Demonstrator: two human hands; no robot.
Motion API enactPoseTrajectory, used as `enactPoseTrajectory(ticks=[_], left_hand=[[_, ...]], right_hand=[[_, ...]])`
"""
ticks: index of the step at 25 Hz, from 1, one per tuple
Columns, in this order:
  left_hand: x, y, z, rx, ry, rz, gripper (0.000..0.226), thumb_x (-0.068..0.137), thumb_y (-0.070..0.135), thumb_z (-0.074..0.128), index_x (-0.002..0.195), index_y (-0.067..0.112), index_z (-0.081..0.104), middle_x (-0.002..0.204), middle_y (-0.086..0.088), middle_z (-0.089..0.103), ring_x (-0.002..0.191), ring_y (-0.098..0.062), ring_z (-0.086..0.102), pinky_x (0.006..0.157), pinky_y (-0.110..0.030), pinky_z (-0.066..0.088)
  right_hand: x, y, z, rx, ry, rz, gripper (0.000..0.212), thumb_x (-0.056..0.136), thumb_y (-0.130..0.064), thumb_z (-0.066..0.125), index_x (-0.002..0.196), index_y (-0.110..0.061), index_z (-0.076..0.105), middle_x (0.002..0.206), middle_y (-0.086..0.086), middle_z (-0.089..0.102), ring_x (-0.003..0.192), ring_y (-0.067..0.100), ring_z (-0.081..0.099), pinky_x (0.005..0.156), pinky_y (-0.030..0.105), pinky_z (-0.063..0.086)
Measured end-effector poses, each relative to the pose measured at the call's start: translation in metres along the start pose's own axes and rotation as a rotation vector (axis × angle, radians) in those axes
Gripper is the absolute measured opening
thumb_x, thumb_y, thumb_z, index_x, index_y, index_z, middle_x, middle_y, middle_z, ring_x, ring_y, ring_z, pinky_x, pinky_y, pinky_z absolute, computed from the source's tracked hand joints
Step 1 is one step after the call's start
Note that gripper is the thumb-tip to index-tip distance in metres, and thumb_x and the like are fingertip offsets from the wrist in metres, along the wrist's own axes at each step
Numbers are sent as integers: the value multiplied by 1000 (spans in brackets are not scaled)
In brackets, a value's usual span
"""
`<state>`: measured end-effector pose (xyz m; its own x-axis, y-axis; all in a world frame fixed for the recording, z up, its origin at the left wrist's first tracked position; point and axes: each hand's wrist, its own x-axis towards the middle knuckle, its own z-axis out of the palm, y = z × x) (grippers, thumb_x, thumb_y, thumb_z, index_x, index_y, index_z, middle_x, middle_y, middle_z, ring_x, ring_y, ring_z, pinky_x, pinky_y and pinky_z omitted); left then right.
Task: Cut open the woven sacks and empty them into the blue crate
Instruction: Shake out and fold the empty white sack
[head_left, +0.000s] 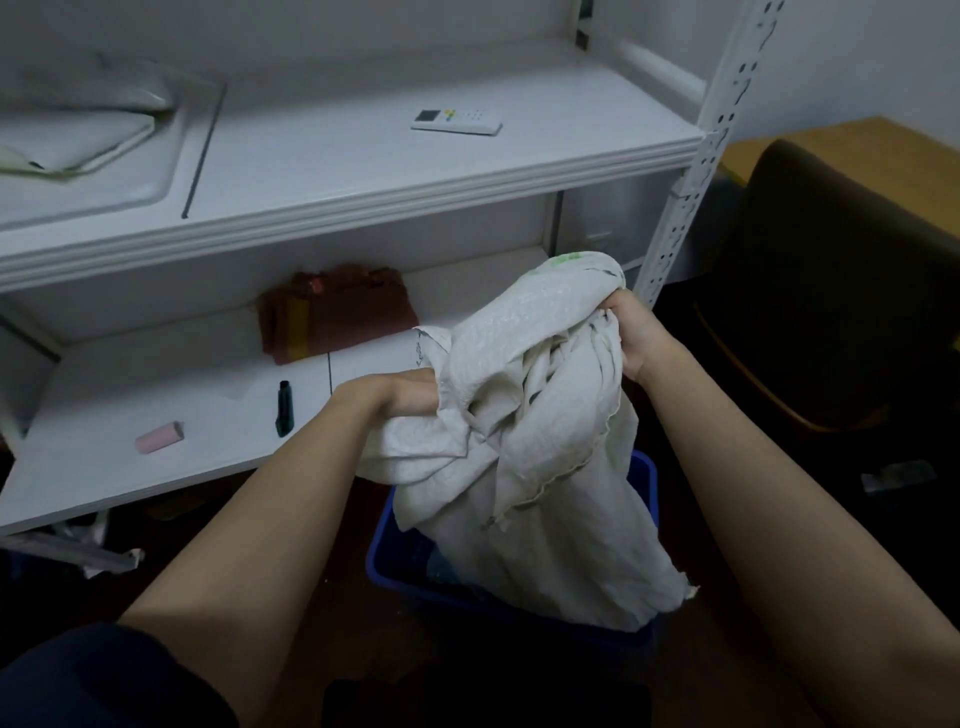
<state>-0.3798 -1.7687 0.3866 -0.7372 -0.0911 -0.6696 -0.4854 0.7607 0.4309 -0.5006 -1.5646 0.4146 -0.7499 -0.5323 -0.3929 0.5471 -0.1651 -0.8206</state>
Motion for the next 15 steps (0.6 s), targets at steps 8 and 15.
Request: enactPoseTrajectory(ticks=[8,15], left_hand=[[-12,54,-40,-106,135,176,35,80,44,54,105,20,61,107,4,62,97,-13,57,79,-27,41],[8,17,-11,-108,244,233,91,57,69,58,131,17,43,125,0,53,113,-16,51,99,-37,41]], right_hand=[[-5,-41,-17,166,19,-196,42,84,-11,50,124,0,55,119,20,59,113,32,57,98,39,48],[0,-25,-45,33,209,-169,41,87,-7,48,127,1,56,124,24,60,111,35,61,92,43,53]])
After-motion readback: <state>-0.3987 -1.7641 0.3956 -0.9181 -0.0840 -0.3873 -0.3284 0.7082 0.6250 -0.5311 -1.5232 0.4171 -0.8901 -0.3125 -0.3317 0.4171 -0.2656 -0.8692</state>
